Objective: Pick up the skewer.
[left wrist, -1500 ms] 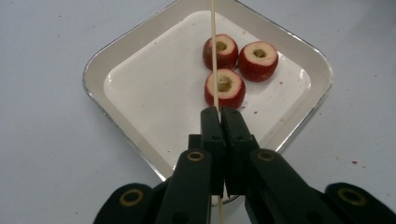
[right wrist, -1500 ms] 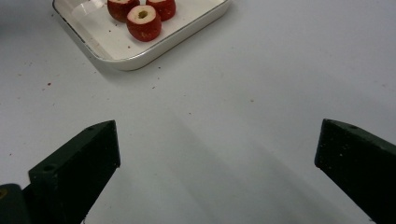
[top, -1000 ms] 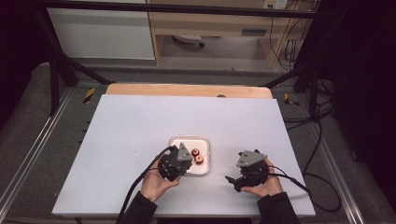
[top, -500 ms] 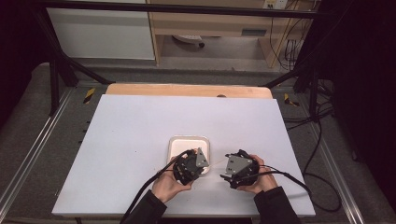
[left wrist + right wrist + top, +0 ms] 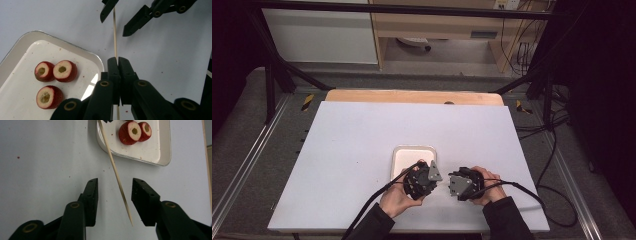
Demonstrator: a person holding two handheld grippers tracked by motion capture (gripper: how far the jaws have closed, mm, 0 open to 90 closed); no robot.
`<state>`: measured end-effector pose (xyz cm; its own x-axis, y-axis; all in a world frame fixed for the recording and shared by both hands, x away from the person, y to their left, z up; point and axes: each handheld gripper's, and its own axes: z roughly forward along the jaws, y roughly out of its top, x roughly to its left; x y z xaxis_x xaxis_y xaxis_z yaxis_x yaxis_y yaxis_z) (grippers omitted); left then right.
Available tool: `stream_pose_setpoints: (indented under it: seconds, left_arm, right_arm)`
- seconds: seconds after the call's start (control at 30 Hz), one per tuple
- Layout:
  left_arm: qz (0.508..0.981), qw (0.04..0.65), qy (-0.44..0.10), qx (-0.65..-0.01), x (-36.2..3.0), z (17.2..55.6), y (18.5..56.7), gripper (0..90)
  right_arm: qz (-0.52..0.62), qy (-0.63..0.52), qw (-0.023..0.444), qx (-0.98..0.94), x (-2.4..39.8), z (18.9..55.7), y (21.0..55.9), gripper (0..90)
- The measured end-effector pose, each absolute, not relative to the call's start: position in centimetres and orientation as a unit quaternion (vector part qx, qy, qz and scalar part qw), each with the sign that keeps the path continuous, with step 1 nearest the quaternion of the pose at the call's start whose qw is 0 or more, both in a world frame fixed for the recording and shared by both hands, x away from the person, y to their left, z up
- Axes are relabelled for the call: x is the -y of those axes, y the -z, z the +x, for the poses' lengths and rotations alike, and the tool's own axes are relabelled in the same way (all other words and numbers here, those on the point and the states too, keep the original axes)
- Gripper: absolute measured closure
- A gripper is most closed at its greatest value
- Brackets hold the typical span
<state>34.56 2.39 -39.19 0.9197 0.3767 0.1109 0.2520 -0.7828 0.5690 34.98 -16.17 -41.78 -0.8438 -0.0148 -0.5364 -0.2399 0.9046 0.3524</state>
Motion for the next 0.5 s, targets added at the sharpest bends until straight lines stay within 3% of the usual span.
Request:
stream_pose_setpoints:
  seconds: [0.5]
  left_arm:
    - [0.94,0.286,-0.096,-0.16,-2.17,34.5,39.29,88.9]
  right_arm:
    - [-0.147,-0.179,0.292,-0.928,15.98,34.71,41.96,82.7]
